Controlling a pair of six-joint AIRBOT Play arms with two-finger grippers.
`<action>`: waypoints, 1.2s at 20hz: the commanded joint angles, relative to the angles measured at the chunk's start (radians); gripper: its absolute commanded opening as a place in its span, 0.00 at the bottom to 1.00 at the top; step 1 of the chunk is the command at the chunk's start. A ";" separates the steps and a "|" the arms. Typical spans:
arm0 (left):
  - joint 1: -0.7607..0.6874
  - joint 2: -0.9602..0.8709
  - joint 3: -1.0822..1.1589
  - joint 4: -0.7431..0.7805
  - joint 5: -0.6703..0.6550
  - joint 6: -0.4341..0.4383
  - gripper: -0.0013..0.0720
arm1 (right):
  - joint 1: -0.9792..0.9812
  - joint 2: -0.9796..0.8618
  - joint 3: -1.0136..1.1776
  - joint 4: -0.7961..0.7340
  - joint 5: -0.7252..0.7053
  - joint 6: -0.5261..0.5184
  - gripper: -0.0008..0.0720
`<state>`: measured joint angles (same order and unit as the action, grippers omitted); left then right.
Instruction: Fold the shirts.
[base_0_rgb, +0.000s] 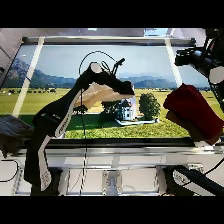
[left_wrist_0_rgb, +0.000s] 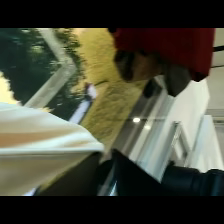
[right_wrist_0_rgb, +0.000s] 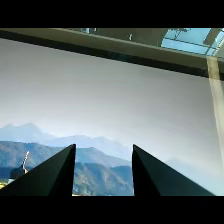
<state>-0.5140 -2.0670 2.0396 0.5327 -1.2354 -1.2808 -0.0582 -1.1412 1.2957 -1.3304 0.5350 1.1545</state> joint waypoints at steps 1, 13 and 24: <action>-0.011 0.012 0.014 -0.183 0.089 0.000 0.52 | -0.015 0.011 0.003 -0.002 0.129 0.000 0.57; 0.357 0.162 -0.049 0.500 -0.378 -0.001 0.53 | -0.014 -0.001 -0.086 0.243 0.369 0.060 0.57; 0.357 0.140 -0.082 0.525 -0.404 -0.156 0.53 | 0.141 -0.344 -0.237 0.464 0.320 0.079 0.57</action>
<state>-0.1581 -1.9259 1.9598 1.0374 -1.5738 -1.3560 0.0536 -1.4067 1.0706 -0.9161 0.8791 1.2480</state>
